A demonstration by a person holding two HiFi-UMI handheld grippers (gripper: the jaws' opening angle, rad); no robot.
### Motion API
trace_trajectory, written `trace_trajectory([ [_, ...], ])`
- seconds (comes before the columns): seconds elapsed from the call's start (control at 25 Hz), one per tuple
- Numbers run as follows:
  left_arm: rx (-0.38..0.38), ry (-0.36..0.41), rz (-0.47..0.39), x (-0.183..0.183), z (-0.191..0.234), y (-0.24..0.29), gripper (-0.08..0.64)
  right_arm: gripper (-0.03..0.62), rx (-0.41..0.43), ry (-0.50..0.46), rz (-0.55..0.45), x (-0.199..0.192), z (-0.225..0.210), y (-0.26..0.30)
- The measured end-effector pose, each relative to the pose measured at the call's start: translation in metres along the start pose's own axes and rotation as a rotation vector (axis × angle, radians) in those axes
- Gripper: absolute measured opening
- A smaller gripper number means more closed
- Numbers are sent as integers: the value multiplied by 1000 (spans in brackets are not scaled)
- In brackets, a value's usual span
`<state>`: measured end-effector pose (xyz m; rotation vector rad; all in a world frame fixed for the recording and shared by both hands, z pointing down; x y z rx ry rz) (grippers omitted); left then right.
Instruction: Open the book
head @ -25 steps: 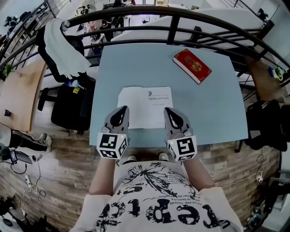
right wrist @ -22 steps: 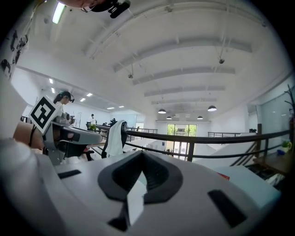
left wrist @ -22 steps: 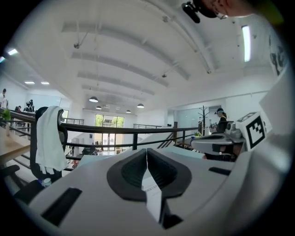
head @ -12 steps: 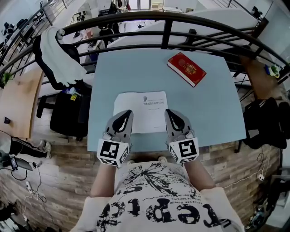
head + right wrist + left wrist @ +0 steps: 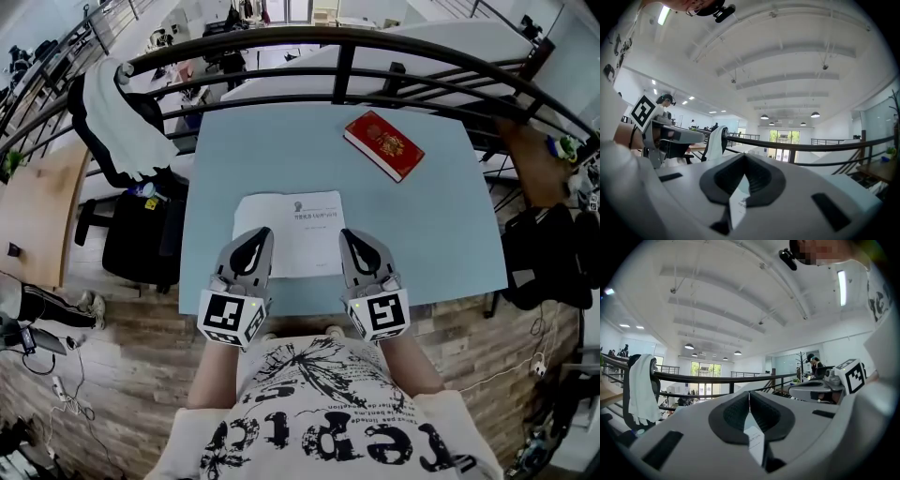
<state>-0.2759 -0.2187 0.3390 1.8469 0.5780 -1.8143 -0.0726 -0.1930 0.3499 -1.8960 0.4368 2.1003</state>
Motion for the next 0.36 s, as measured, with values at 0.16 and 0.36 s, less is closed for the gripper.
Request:
trace_trajectory([
  [0.16, 1, 4, 2, -1, -1, 0, 21, 8, 6, 1, 5, -1, 1, -1],
  [0.36, 4, 15, 12, -5, -4, -3, 21, 8, 16, -13, 6, -2, 4, -4],
])
Point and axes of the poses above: the fingertips, and each gripper's own axes: y forward along the fingers, z to its left, x out of its top, the point moved 7 cm from there along -y, backward along the fingers, and after that the axes turned 2 degrees about y, right-handed, at the moved point
